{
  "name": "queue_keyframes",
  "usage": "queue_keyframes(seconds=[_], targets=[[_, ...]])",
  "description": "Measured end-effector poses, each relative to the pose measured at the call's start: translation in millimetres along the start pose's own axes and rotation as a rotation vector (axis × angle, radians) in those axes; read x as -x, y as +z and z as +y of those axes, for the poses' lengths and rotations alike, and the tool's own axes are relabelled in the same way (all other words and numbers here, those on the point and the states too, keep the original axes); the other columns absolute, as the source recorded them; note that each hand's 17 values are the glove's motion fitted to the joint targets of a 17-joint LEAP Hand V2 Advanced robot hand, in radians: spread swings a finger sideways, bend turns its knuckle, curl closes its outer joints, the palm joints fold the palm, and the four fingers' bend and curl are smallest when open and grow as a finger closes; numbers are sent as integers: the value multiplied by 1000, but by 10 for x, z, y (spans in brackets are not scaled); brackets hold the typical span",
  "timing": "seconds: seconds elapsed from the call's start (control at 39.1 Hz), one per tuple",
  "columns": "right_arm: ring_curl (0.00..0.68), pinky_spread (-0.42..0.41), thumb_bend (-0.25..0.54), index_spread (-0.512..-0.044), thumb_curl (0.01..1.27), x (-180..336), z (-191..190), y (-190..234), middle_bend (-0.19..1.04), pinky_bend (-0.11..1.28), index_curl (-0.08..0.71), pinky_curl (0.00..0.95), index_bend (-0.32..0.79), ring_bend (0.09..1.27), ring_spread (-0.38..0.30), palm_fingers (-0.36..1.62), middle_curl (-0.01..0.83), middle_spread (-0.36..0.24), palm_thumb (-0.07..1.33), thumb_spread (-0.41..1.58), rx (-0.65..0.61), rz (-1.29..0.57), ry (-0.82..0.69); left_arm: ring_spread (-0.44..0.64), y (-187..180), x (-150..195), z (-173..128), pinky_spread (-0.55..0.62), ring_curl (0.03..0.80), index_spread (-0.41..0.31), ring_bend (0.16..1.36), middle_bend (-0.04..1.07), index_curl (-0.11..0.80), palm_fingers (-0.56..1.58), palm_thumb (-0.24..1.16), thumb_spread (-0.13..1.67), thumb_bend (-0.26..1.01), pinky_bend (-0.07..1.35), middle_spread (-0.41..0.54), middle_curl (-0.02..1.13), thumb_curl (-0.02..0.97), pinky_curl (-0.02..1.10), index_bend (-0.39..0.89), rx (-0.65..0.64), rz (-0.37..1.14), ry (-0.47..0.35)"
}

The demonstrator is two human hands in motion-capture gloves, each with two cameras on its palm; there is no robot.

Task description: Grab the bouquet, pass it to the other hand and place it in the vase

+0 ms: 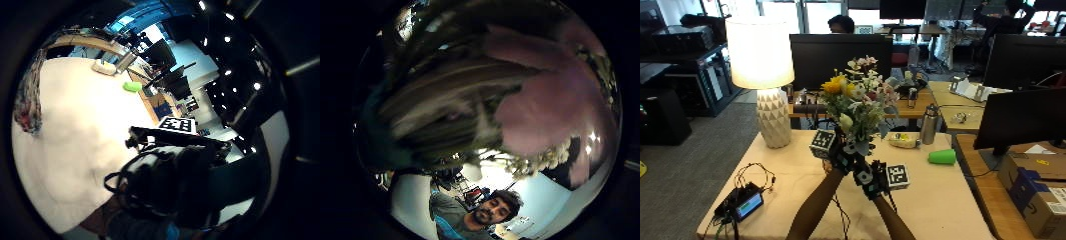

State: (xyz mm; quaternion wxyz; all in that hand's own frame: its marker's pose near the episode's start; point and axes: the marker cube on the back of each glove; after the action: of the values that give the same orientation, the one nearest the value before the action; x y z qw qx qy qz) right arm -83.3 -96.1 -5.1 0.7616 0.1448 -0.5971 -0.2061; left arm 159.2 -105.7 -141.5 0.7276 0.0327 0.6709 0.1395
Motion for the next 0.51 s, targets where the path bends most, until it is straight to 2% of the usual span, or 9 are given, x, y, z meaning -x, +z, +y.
queue_keyframes(seconds=[0.05,0.15,0.23,0.38,0.43,0.49,0.51], targets=[[542,-285,-28,-265,717,-107,-33,3,699,748,466,482,176,1012,-190,1344,589,-174,939,574,8,63,-74,-202,-22,12,-10,-111,315,-134,637,205,243,991,720,858,-11,539,-222,378,438,371,93,-11,-3,0],[542,-285,-28,-261,723,-39,38,120,701,745,473,483,175,1013,-190,1342,591,-173,938,574,27,-107,75,-284,-77,88,-40,-249,333,-191,615,273,252,1206,779,775,-9,581,-280,417,473,395,118,-17,-46,7],[542,-285,-26,-260,729,-49,41,148,705,738,478,480,174,1015,-190,1340,592,-173,940,573,44,-105,73,-326,-100,117,-61,-319,364,-243,653,382,277,1387,791,652,-28,554,-326,458,507,400,168,-16,-58,10],[533,-295,-29,-263,733,-22,47,55,712,734,480,476,156,980,-191,1302,595,-166,937,578,159,2,66,-362,-130,-32,-61,-381,411,-291,751,492,316,1440,758,696,-41,578,-366,508,508,417,187,-33,-83,0],[530,-302,-30,-261,732,33,100,-36,697,727,470,470,130,975,-190,1262,590,-160,937,584,216,55,117,-369,-174,-160,-65,-396,422,-303,768,509,332,1439,751,727,-39,594,-369,518,502,424,198,-43,-94,18],[500,-283,-34,-266,728,57,146,-151,621,740,456,467,106,891,-196,1123,563,-158,929,595,249,98,142,-374,-248,-292,-83,-405,431,-311,780,534,346,1430,738,763,-38,602,-376,529,494,427,199,-58,-108,54],[500,-280,-33,-266,727,50,153,-218,610,737,450,461,103,881,-196,1130,560,-157,928,598,257,120,121,-376,-290,-360,-90,-409,435,-314,785,541,352,1424,735,773,-37,607,-378,532,492,430,200,-70,-117,70]])
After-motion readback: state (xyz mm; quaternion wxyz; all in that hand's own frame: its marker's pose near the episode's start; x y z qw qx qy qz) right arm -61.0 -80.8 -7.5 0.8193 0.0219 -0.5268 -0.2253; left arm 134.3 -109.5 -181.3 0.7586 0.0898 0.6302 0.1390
